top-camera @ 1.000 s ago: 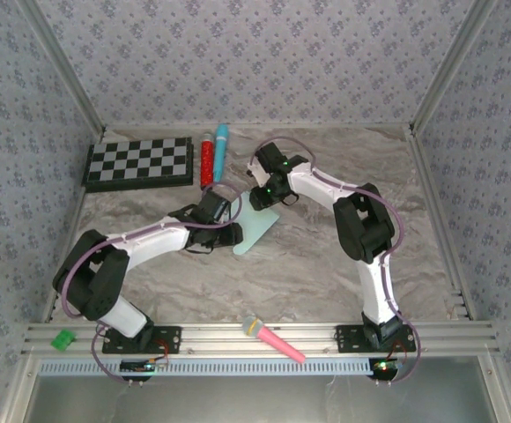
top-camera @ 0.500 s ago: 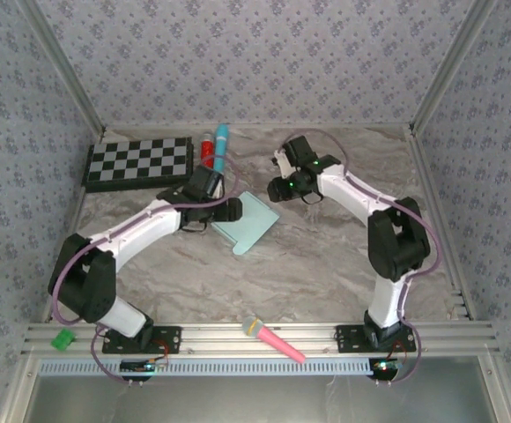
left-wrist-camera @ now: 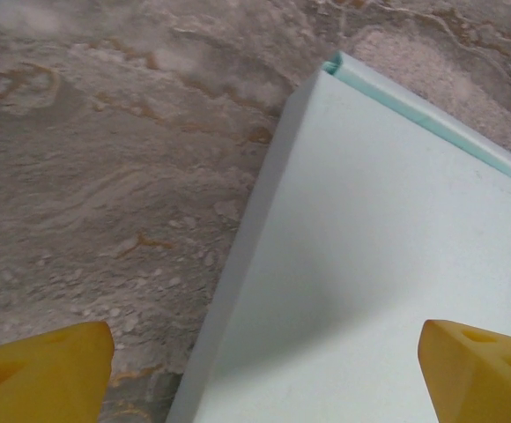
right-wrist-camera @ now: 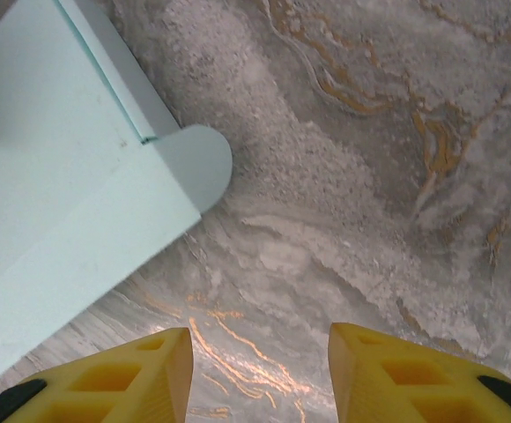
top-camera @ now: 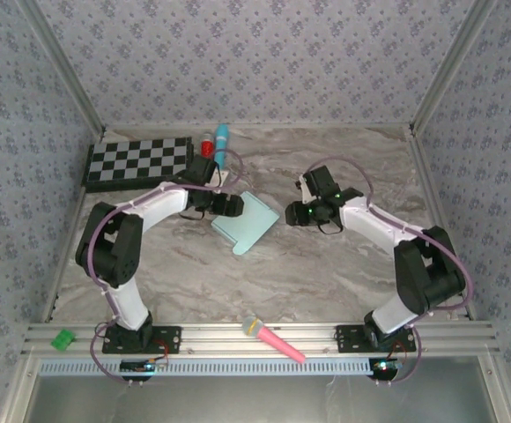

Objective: Fold the paper box

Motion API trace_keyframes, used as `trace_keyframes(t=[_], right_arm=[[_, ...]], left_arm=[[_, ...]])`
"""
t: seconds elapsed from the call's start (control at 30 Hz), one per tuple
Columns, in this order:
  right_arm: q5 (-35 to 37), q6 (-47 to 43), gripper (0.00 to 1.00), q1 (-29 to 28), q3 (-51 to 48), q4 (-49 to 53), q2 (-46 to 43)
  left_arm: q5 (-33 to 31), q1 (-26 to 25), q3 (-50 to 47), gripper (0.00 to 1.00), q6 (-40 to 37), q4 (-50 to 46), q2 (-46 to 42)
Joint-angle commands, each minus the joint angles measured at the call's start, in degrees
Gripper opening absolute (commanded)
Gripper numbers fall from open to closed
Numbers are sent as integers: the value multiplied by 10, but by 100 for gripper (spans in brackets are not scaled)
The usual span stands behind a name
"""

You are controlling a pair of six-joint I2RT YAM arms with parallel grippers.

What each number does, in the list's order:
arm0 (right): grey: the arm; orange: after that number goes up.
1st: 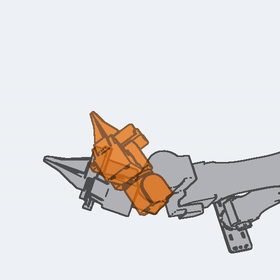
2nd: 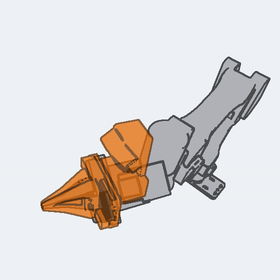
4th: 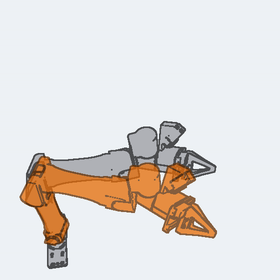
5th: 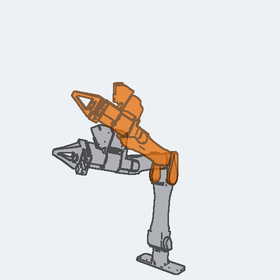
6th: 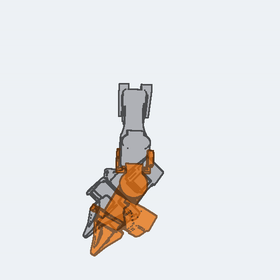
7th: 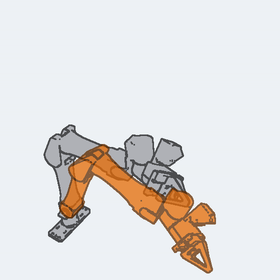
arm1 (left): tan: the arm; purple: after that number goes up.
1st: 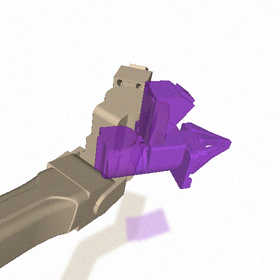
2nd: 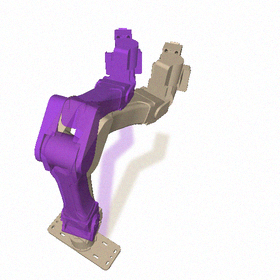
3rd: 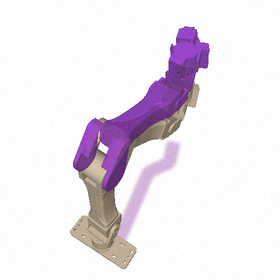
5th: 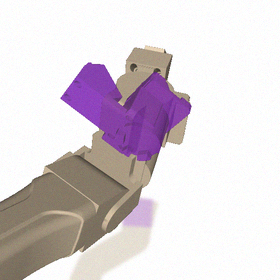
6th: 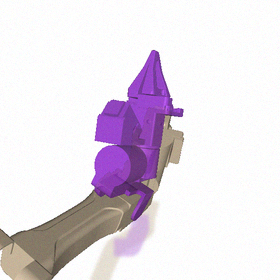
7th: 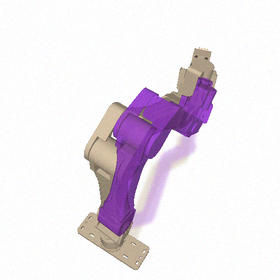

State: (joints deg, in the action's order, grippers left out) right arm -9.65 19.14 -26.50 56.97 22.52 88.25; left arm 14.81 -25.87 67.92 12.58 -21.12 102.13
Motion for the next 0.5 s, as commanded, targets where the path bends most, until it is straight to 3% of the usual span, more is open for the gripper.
trace_keyframes(t=[0.0, 0.47], right_arm=[[8, 38, 47, -2, -28, -31, -24], [-22, 75, 47, -15, -63, -81, -15]], left_arm=[[63, -4, 9, 88, -9, 17, 6], [97, -16, -55, 71, 73, 42, -20]])
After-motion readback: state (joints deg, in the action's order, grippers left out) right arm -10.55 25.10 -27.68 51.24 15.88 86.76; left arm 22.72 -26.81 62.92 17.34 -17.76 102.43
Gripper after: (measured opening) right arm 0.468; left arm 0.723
